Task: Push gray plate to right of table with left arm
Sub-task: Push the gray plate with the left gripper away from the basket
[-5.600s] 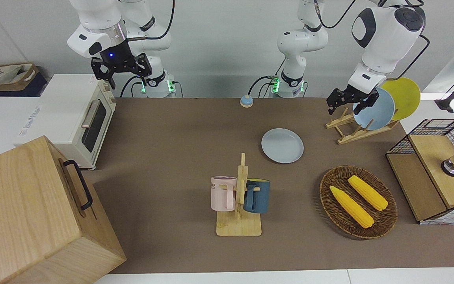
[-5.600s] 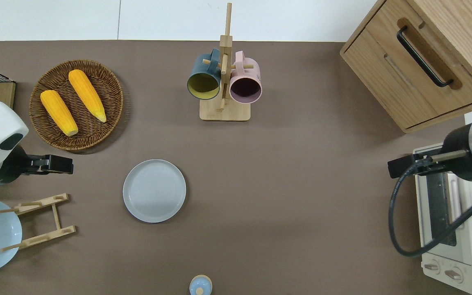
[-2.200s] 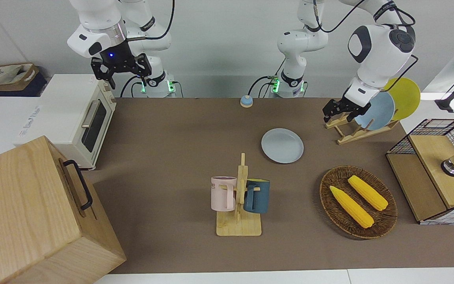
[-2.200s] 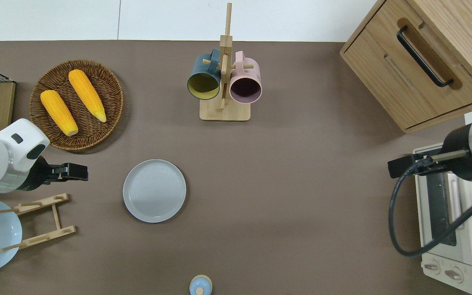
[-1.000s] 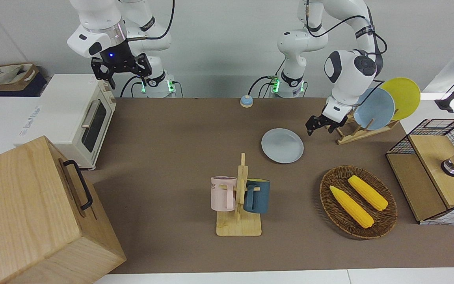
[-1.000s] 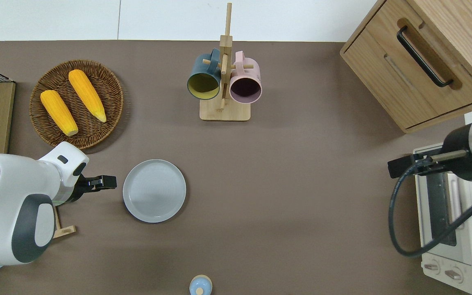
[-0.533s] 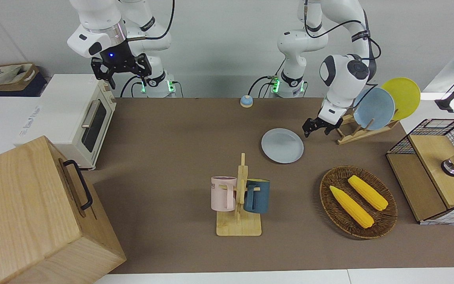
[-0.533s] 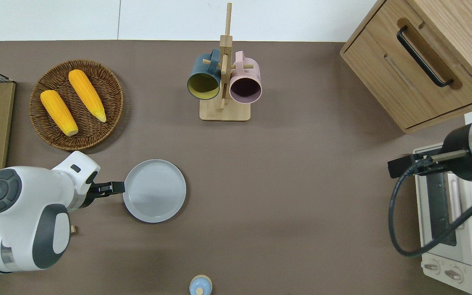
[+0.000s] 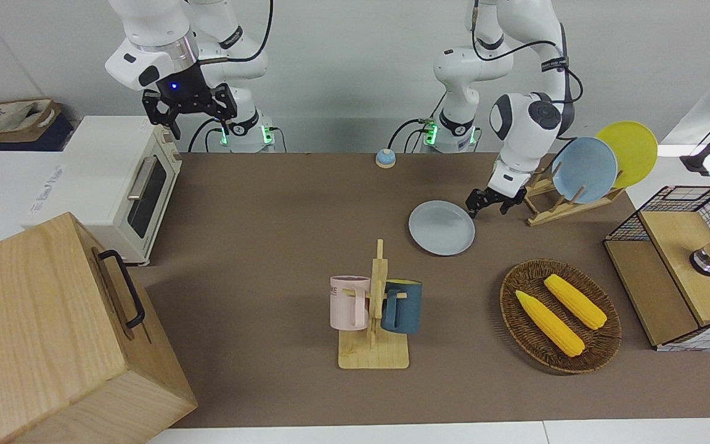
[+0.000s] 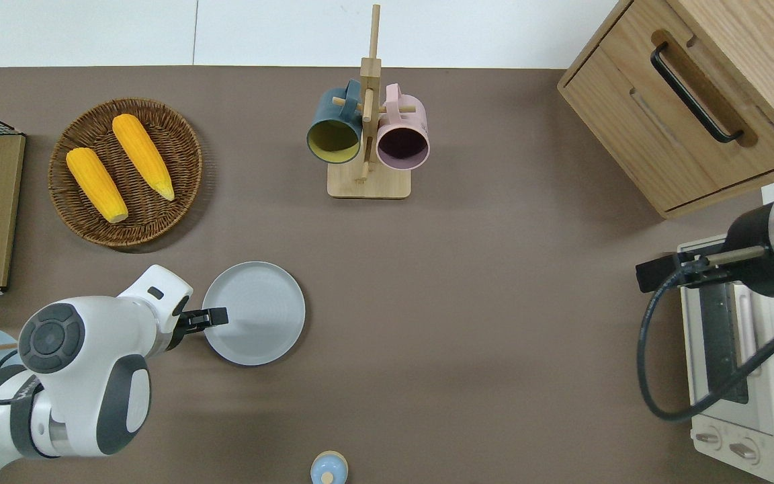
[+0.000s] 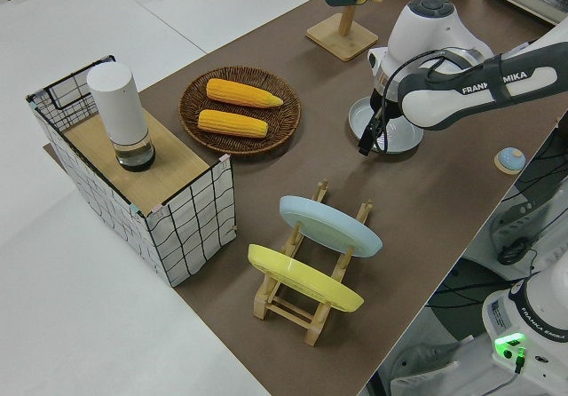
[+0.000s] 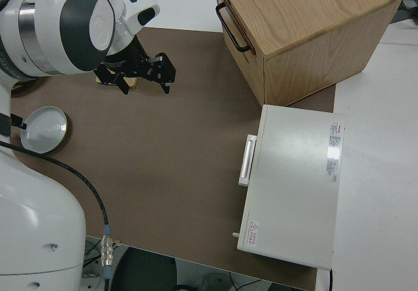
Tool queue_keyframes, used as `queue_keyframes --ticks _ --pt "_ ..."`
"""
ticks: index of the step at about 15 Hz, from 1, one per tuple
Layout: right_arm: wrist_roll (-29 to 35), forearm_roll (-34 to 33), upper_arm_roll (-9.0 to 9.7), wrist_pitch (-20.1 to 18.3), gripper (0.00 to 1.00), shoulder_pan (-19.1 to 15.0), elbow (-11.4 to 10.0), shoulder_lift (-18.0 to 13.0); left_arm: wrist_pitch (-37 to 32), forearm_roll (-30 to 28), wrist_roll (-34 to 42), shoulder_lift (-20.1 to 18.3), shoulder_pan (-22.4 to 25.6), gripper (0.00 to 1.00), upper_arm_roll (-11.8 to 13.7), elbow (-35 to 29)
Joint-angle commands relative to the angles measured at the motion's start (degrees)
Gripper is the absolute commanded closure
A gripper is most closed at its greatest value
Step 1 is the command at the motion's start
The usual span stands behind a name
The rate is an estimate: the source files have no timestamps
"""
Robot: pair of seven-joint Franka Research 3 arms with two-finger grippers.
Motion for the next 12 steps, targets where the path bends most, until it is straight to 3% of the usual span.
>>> queue_keyframes --ticks 1,12 --pt "0.1 0.6 0.77 -0.8 0.017 -1.2 0.5 -0.2 2.8 -0.7 -1.0 0.7 -1.3 0.0 0.5 -1.6" --pt "0.1 0.6 0.86 -0.8 0.017 -1.2 0.5 -0.2 4.0 -0.7 -1.0 2.7 -1.6 0.03 0.5 -1.7"
